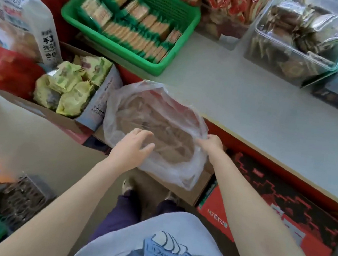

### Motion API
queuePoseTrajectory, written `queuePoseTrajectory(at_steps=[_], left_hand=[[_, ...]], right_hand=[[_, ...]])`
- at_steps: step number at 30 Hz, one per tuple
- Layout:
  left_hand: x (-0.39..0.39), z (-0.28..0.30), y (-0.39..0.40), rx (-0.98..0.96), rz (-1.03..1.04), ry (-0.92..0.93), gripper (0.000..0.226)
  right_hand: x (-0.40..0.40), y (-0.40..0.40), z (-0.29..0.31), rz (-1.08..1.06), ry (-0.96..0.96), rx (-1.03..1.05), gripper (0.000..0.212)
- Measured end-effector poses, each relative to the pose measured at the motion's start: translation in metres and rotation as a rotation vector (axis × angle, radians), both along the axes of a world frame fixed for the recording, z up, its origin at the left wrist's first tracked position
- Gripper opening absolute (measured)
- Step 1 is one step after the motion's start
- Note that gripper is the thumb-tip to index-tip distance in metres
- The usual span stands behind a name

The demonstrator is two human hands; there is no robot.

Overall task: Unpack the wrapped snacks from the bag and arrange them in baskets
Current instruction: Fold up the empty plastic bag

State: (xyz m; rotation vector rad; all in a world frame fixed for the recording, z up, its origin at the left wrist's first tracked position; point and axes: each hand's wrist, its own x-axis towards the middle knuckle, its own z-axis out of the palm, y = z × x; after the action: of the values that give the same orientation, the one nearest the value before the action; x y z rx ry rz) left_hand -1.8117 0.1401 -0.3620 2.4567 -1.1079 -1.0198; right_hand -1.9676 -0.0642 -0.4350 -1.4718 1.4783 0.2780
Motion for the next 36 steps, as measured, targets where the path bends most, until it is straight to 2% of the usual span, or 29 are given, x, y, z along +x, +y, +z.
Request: queuePoseTrajectory(at_steps=[3, 6, 9, 12, 13, 15, 17, 19, 21, 23, 24, 26, 29, 31, 33, 34, 36], left_hand=[[0.024, 0.003, -0.021, -0.13, -0.057, -0.02, 0.046], [0.043, 0.016, -0.05, -0.367, -0.139, -0.107, 0.054], [0.063, 0.029, -0.083, -0.564, -0.286, -0.204, 0.069], [0.076, 0.048, -0.117, -0.555, -0.5, -0.205, 0.081], [0.077, 0.056, -0.128, -0.526, -0.558, -0.209, 0.074], [0.073, 0.068, -0.147, -0.483, -0.638, -0.265, 0.043], [0.066, 0.077, -0.156, -0.534, -0.626, -0.259, 0.026], [0.055, 0.084, -0.162, -0.642, -0.554, -0.133, 0.024], [0.044, 0.096, -0.17, -0.635, -0.535, -0.032, 0.019], [0.034, 0.109, -0.182, -0.605, -0.575, -0.012, 0.017], [0.028, 0.115, -0.188, -0.624, -0.607, -0.007, 0.025], [0.016, 0.129, -0.197, -0.698, -0.665, -0.021, 0.054], [-0.015, 0.144, -0.199, -0.821, -0.73, -0.015, 0.082], [-0.04, 0.15, -0.199, -0.695, -0.787, 0.036, 0.098], [-0.068, 0.149, -0.204, -0.539, -0.78, 0.08, 0.098], [-0.08, 0.147, -0.207, -0.523, -0.733, 0.093, 0.09], [-0.1, 0.142, -0.215, -0.555, -0.584, 0.096, 0.055]], right_hand=[[0.014, 0.003, 0.033, 0.1, -0.098, -0.114, 0.027], [0.021, 0.015, 0.087, 0.177, -0.182, -0.204, 0.027], [0.029, 0.03, 0.135, 0.189, -0.233, -0.217, 0.04], [0.036, 0.036, 0.169, 0.171, -0.198, -0.286, 0.042], [0.036, 0.036, 0.177, 0.135, -0.197, -0.305, 0.041], [0.031, 0.036, 0.189, 0.044, -0.189, -0.392, 0.035], [0.019, 0.035, 0.195, -0.01, -0.113, -0.545, 0.02], [0.001, 0.032, 0.198, -0.066, -0.021, -0.666, 0.013], [-0.015, 0.031, 0.206, -0.139, 0.048, -0.72, 0.015], [-0.03, 0.03, 0.218, -0.223, 0.086, -0.74, 0.018], [-0.037, 0.029, 0.223, -0.275, 0.077, -0.755, 0.018], [-0.048, 0.023, 0.233, -0.436, -0.022, -0.752, 0.018], [-0.056, 0.011, 0.246, -0.78, -0.447, -0.49, 0.011], [-0.061, 0.001, 0.25, -0.861, -0.695, -0.3, 0.007], [-0.079, -0.01, 0.252, -0.8, -0.844, -0.169, 0.008], [-0.09, -0.016, 0.253, -0.753, -0.896, -0.117, 0.01], [-0.117, -0.03, 0.251, -0.672, -0.968, -0.06, 0.016]])
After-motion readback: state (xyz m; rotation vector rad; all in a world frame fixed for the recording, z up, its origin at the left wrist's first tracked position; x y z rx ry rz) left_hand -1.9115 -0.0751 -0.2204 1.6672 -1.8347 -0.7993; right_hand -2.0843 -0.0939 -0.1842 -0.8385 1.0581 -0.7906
